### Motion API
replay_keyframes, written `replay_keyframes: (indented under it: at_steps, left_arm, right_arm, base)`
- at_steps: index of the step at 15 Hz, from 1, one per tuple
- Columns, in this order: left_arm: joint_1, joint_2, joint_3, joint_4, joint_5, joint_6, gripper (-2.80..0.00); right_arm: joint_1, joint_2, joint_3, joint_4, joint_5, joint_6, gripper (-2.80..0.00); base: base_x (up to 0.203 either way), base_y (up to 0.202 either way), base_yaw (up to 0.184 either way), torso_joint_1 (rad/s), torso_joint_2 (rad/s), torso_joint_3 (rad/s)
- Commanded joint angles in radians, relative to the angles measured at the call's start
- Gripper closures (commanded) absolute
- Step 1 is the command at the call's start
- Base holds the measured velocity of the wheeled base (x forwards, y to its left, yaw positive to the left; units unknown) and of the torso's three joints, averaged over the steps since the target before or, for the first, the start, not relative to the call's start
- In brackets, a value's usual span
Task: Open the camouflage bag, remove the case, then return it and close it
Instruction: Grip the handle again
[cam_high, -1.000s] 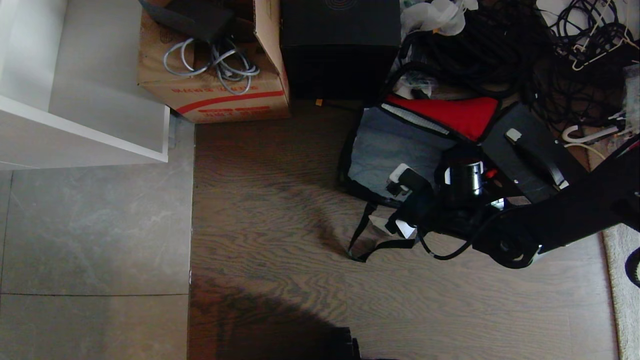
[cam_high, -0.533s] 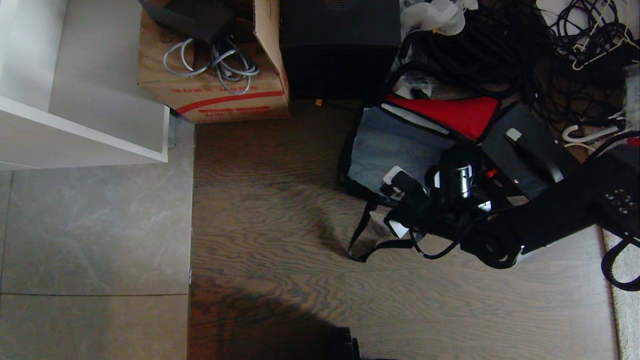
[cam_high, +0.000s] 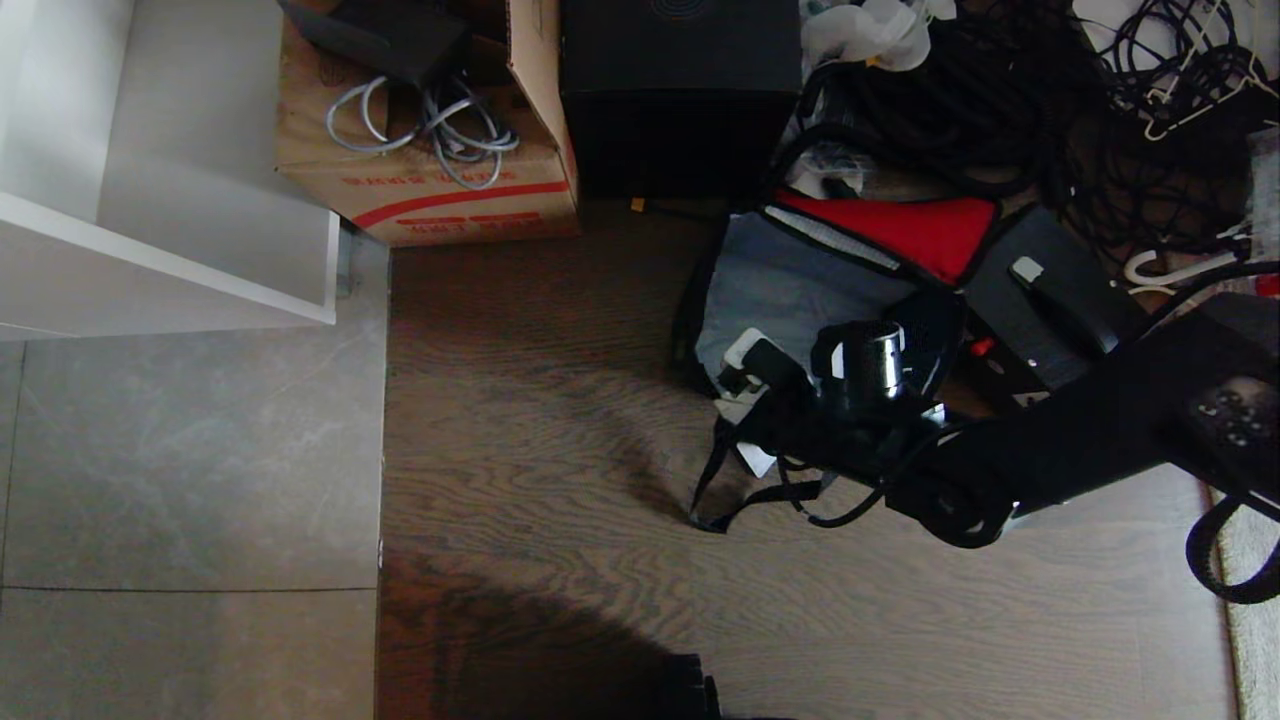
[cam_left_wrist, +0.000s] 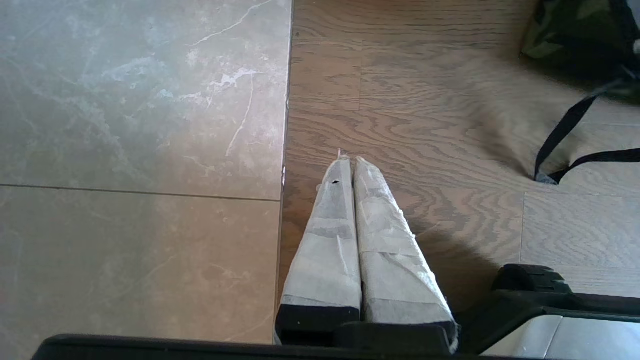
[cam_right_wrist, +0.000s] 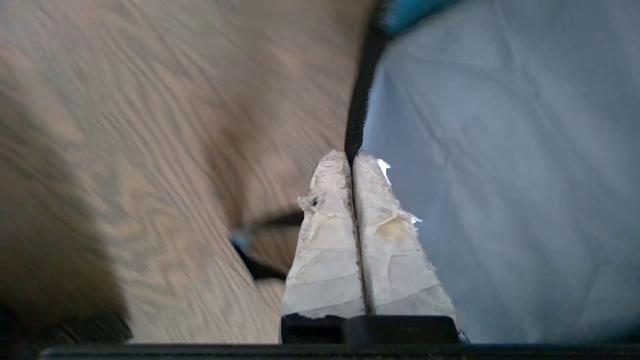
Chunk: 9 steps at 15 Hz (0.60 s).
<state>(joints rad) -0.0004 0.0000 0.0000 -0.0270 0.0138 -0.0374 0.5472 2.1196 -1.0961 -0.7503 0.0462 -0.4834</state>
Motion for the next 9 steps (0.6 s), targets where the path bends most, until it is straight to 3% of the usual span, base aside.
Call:
replay_keyframes:
  at_steps: [1, 5, 9]
  left_arm:
    - [0.0, 0.0, 0.008, -0.001, 0.001, -0.001, 0.0]
    - [0.0, 0.0, 0.008, -0.001, 0.0, -0.001, 0.0]
    - [-0.001, 0.0, 0.008, -0.001, 0.0, -0.001, 0.0]
  right_arm:
    - [0.038, 0.011, -0.018, -0.013, -0.002, -0.004, 0.0]
    - [0.116, 0.027, -0.047, -0.015, 0.0, -0.002, 0.0]
    - [0.125, 0.036, -0.048, -0.032, -0.002, -0.001, 0.0]
  base:
    - [0.0, 0.0, 0.0, 0.0, 0.0, 0.0]
    - [0.0, 0.0, 0.0, 0.0, 0.0, 0.0]
    - [0.0, 0.0, 0.0, 0.0, 0.0, 0.0]
